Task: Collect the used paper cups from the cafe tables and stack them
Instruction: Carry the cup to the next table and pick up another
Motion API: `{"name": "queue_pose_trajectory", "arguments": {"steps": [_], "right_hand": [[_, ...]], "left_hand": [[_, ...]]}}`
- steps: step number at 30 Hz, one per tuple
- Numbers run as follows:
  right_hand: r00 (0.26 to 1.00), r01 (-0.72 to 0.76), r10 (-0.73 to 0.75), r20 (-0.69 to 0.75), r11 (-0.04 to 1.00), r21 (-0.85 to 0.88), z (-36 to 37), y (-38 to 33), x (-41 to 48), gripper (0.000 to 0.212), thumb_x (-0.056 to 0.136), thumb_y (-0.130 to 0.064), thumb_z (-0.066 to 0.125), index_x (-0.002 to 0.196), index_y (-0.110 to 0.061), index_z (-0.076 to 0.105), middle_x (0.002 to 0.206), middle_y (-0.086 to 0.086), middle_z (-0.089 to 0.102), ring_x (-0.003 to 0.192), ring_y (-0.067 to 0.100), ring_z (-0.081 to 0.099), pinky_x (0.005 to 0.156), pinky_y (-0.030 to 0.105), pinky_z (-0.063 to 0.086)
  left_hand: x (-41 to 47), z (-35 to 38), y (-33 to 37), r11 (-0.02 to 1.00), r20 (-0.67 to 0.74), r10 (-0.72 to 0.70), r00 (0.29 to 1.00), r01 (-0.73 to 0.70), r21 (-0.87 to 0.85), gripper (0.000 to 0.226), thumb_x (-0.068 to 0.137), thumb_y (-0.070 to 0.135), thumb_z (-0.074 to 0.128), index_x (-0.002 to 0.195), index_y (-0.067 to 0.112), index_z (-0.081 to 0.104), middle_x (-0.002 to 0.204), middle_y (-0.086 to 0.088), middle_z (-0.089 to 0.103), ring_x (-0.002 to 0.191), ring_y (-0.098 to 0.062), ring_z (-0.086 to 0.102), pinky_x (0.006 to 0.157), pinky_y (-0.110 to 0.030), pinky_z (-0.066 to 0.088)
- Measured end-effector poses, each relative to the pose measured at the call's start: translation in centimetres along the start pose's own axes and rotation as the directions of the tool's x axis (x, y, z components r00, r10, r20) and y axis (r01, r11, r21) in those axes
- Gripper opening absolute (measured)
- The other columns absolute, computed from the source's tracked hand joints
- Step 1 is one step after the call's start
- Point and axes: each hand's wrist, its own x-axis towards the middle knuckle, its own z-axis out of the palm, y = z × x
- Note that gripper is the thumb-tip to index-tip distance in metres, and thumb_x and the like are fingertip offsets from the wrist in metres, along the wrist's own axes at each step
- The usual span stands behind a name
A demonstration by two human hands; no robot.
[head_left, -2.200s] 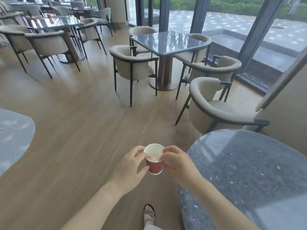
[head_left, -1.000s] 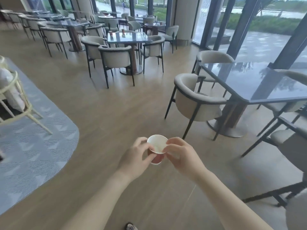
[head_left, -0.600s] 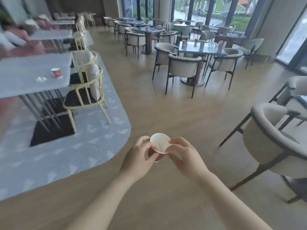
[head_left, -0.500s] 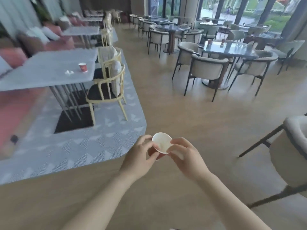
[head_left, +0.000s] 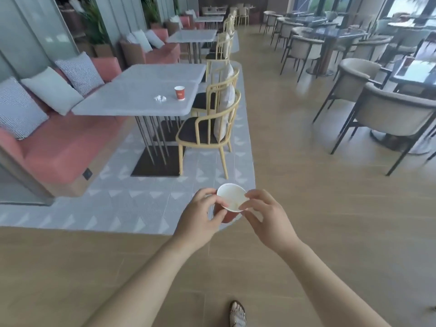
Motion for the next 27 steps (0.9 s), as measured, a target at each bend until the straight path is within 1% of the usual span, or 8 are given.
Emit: {"name": "queue_pose_trajectory", "arguments": {"steps": [5, 11, 13, 15, 19, 21, 25, 27], "right_hand": [[0.999, 0.028, -0.028, 0.04, 1.0, 0.001, 0.5, 5.4, 8.2, 0.014, 0.081, -0.012, 0.068, 0.089, -0.023, 0.066, 0.11, -0.005, 0.055, 0.098, 0.01, 0.059, 0.078, 0.026, 0.05], [0.99, 0.031, -0.034, 0.135, 0.999, 0.024, 2.5, 9.7, 14.8, 0.015, 0.079, -0.009, 0.069, 0.089, -0.02, 0.067, 0.11, -0.003, 0.058, 0.097, 0.012, 0.061, 0.077, 0.025, 0.05], [0.986, 0.036, -0.04, 0.161, 0.999, 0.029, 3.5, 10.7, 16.8, 0.014, 0.079, -0.009, 0.07, 0.088, -0.02, 0.067, 0.11, -0.004, 0.06, 0.093, 0.013, 0.063, 0.074, 0.027, 0.052], [0.983, 0.044, -0.049, 0.176, 0.998, 0.036, 4.8, 11.4, 18.9, 0.014, 0.078, -0.008, 0.071, 0.086, -0.019, 0.068, 0.11, -0.005, 0.061, 0.091, 0.014, 0.064, 0.073, 0.025, 0.051], [0.973, 0.053, -0.064, 0.223, 0.997, 0.052, 8.2, 12.3, 23.4, 0.017, 0.077, -0.007, 0.071, 0.087, -0.019, 0.069, 0.109, -0.004, 0.062, 0.091, 0.014, 0.064, 0.073, 0.024, 0.052], [0.966, 0.066, -0.08, 0.247, 0.996, 0.067, 10.1, 12.5, 25.8, 0.017, 0.078, -0.007, 0.071, 0.089, -0.02, 0.068, 0.109, -0.005, 0.062, 0.092, 0.014, 0.064, 0.074, 0.028, 0.053], [0.947, 0.091, -0.11, 0.301, 0.993, 0.077, 14.9, 12.6, 32.9, 0.015, 0.08, -0.011, 0.07, 0.091, -0.021, 0.068, 0.11, -0.004, 0.062, 0.097, 0.016, 0.063, 0.078, 0.035, 0.054], [0.941, 0.111, -0.132, 0.31, 0.99, 0.086, 17.5, 12.2, 37.2, 0.015, 0.08, -0.011, 0.069, 0.091, -0.02, 0.068, 0.109, -0.004, 0.063, 0.096, 0.016, 0.063, 0.078, 0.033, 0.053]], "left_hand": [[8.9, 1.3, -2.0, 1.0, -0.013, -0.029, 0.999, 0.029, -0.001, 0.013, 0.082, 0.024, 0.066, 0.084, 0.036, 0.063, 0.113, 0.025, 0.045, 0.103, 0.017, 0.045, 0.087, -0.024, 0.046], [14.9, 2.6, -4.4, 0.991, -0.044, -0.114, 0.993, 0.11, -0.074, 0.028, 0.082, 0.017, 0.066, 0.084, 0.044, 0.06, 0.113, 0.025, 0.044, 0.107, 0.01, 0.047, 0.082, -0.015, 0.044], [16.7, 2.4, -5.3, 0.989, -0.039, -0.126, 0.991, 0.122, -0.089, 0.033, 0.083, 0.016, 0.065, 0.084, 0.048, 0.058, 0.113, 0.028, 0.043, 0.107, 0.014, 0.045, 0.079, -0.007, 0.043], [18.4, 2.1, -6.5, 0.988, -0.041, -0.137, 0.99, 0.133, -0.082, 0.029, 0.083, 0.016, 0.065, 0.088, 0.044, 0.06, 0.113, 0.032, 0.04, 0.104, 0.018, 0.043, 0.08, -0.007, 0.042], [21.5, 0.6, -10.6, 0.985, -0.038, -0.169, 0.985, 0.168, -0.044, 0.022, 0.083, 0.019, 0.064, 0.095, 0.037, 0.062, 0.116, 0.029, 0.039, 0.109, 0.007, 0.045, 0.09, -0.021, 0.043], [23.3, -0.5, -12.8, 0.982, -0.057, -0.186, 0.981, 0.187, 0.004, 0.017, 0.083, 0.024, 0.065, 0.095, 0.035, 0.063, 0.12, 0.023, 0.041, 0.111, -0.002, 0.05, 0.087, -0.027, 0.046], [28.6, -3.2, -17.7, 0.968, -0.106, -0.204, 0.973, 0.216, 0.126, 0.014, 0.083, 0.034, 0.065, 0.096, 0.029, 0.063, 0.131, 0.012, 0.044, 0.11, -0.01, 0.054, 0.077, -0.025, 0.045], [31.8, -5.5, -20.2, 0.967, -0.134, -0.192, 0.972, 0.211, 0.145, 0.014, 0.083, 0.034, 0.065, 0.095, 0.028, 0.064, 0.134, 0.009, 0.045, 0.11, -0.013, 0.055, 0.077, -0.026, 0.045]]}}
